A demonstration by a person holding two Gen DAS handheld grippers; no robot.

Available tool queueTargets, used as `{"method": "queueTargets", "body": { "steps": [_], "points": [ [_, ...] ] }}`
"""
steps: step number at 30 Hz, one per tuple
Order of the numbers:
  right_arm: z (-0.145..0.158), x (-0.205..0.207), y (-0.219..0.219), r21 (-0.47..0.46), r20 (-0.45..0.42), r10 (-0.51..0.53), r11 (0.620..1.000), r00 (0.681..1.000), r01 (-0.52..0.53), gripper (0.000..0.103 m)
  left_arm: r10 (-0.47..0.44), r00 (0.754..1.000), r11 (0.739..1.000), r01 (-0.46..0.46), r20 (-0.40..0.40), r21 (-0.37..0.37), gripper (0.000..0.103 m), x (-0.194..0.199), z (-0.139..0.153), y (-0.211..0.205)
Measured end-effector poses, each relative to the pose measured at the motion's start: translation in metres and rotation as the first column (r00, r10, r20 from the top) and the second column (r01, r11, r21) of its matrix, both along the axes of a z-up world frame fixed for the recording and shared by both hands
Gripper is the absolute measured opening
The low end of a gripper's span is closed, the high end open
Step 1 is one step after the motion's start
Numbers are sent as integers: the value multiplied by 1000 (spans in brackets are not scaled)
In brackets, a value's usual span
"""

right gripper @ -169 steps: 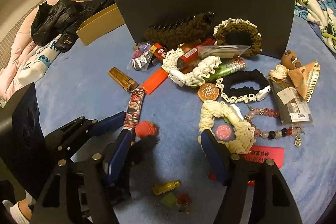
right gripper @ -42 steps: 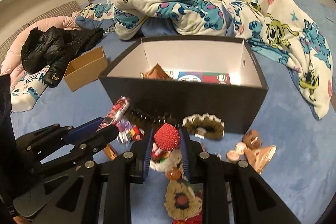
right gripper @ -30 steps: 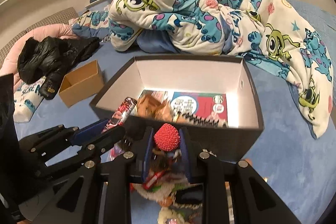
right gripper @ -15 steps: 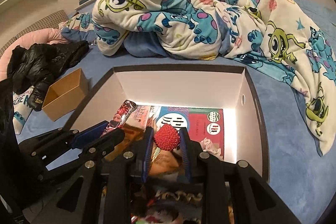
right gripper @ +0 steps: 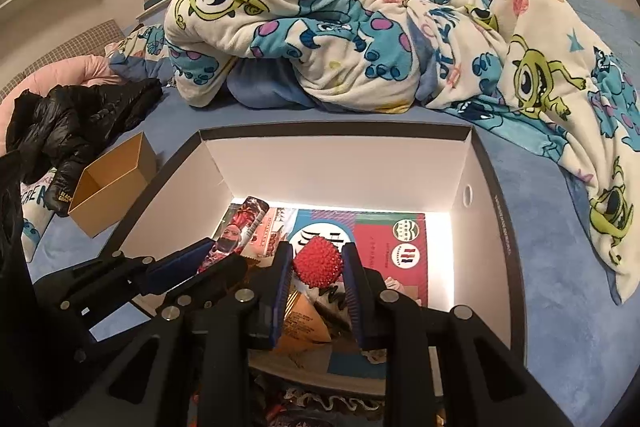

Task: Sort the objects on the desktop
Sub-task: 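Lower the tube and ball into the black box and open both tools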

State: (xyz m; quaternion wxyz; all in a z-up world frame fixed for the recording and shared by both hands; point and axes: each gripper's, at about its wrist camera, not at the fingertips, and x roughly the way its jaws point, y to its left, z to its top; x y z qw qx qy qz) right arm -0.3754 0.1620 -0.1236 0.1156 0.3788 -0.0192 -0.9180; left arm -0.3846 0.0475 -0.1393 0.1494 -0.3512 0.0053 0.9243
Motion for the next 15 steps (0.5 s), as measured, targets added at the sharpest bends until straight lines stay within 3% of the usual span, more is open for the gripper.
{"method": "queueTargets", "body": {
  "steps": [4,5,6,7,9,15],
  "points": [
    [2,0,1,12,-10,-20,1000,1000,20,28,27,1000,1000,-27,-5,4,22,0,1,-4],
    [2,-1,2,8,-10,-25,1000,1000,25,34,37,999,999,-37,0,3,36,-1,1,-6],
    [3,-1,4,2,-10,-31,1000,999,31,39,49,999,999,-49,3,1,61,-2,1,-7],
    [3,-2,5,2,-12,-42,999,999,42,50,68,998,998,-68,-5,-6,73,-2,2,-9],
    [4,-2,6,3,-16,-49,999,999,49,53,93,995,995,-94,-37,-18,76,1,3,-12],
    [6,-1,3,11,-20,-42,999,999,42,59,101,995,993,-102,-10,-66,84,-2,0,-14]
  ]
}}
